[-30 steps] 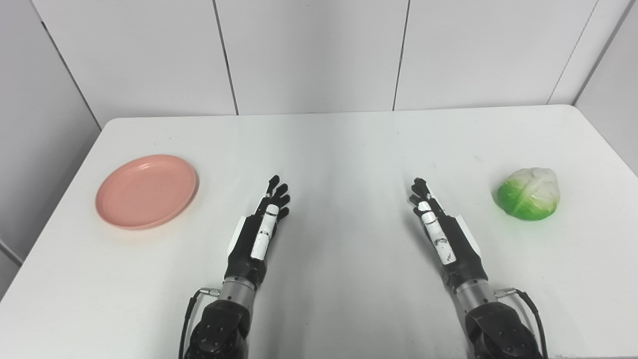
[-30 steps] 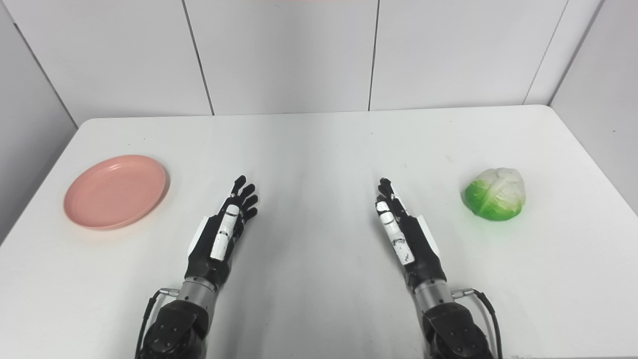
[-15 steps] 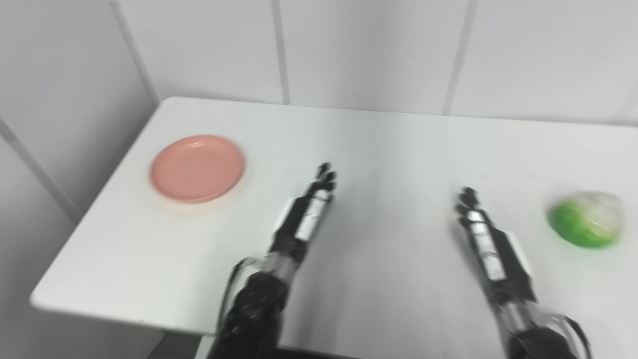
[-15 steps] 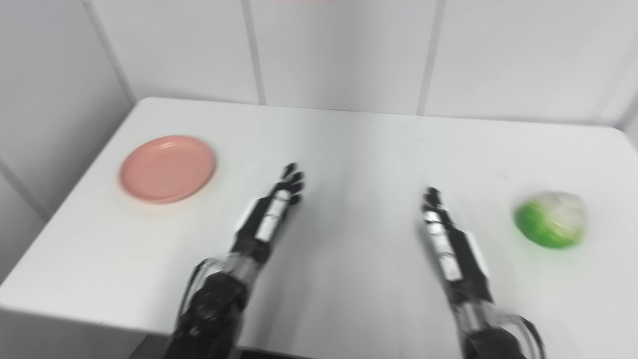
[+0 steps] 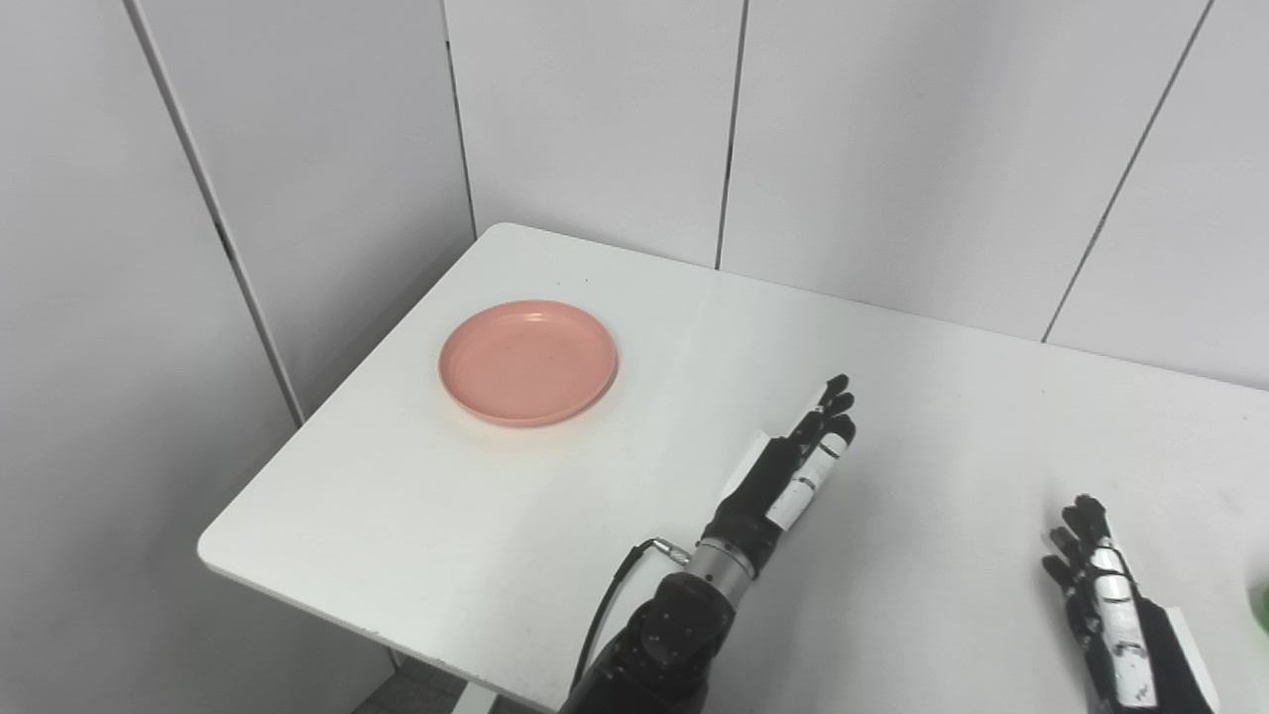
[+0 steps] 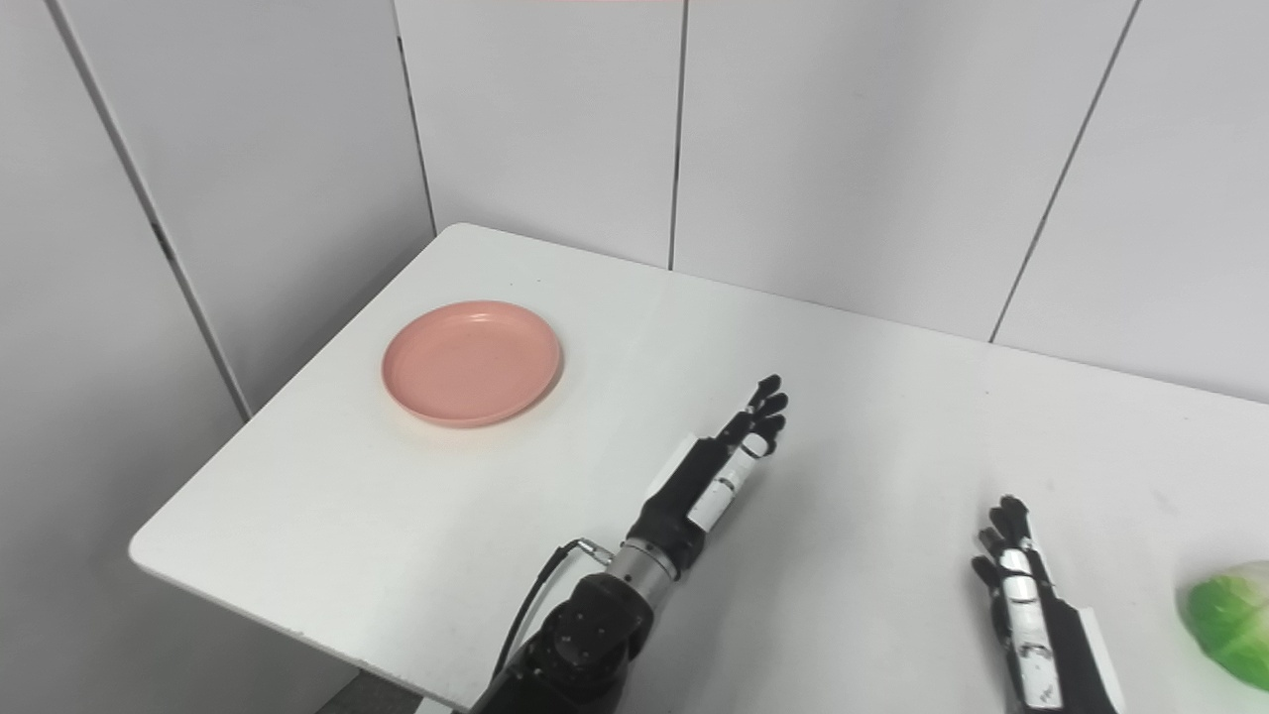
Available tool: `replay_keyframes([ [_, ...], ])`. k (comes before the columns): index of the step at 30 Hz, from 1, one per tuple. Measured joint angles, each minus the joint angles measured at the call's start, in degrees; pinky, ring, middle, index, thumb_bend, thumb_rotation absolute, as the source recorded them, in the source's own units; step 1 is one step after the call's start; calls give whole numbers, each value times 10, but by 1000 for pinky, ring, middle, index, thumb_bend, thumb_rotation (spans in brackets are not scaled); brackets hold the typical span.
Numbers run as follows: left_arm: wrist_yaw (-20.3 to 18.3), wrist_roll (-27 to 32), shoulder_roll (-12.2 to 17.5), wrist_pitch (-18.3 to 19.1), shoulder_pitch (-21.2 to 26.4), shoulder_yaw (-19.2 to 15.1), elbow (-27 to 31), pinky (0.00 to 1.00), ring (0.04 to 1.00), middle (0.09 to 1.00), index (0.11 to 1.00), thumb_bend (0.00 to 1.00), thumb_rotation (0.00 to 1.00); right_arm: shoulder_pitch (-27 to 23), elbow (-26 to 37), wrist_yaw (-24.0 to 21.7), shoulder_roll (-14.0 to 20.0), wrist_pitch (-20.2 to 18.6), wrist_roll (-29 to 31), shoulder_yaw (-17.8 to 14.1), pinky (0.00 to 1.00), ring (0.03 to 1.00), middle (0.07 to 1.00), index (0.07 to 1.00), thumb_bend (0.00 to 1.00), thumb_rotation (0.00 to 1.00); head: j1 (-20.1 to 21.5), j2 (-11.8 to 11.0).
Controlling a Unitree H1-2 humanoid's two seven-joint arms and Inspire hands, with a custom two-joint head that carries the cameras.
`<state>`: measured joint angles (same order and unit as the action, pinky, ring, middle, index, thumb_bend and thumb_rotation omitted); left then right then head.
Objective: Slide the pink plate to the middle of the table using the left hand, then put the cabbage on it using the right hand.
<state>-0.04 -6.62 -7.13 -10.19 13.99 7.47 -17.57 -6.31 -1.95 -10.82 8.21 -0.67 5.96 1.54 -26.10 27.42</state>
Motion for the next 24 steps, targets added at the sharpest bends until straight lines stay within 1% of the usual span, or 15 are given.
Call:
replay_keyframes([
  [2,0,0,-1,-3,3,0,-5,952,981,995,990,504,1000,0,0,0,0,0,0,-1,1000,1000,1000,1000,101,1000,-7,-8],
  [11,8,-6,-3,-9,7,0,-11,955,980,995,991,497,1000,0,0,0,0,0,3,-1,1000,1000,1000,1000,75,1000,-3,-10],
  [17,7,3,-1,-8,7,-3,-10,967,976,995,998,502,1000,1,2,2,-1,-1,-2,-1,1000,1000,1000,1000,61,1000,3,-8],
  [19,6,5,0,-7,6,-2,-7,975,985,998,998,517,1000,1,4,3,-3,-2,-3,0,1000,1000,1000,1000,35,1000,8,-6],
  [23,5,5,5,-7,1,-2,5,969,990,997,996,511,1000,1,7,4,-6,-4,-4,0,1000,1000,1000,1000,28,1000,11,-6],
  [24,4,8,6,-5,-2,-2,13,975,991,996,997,470,1000,1,8,4,-8,-5,-4,1,1000,1000,1000,1000,24,1000,11,-5],
])
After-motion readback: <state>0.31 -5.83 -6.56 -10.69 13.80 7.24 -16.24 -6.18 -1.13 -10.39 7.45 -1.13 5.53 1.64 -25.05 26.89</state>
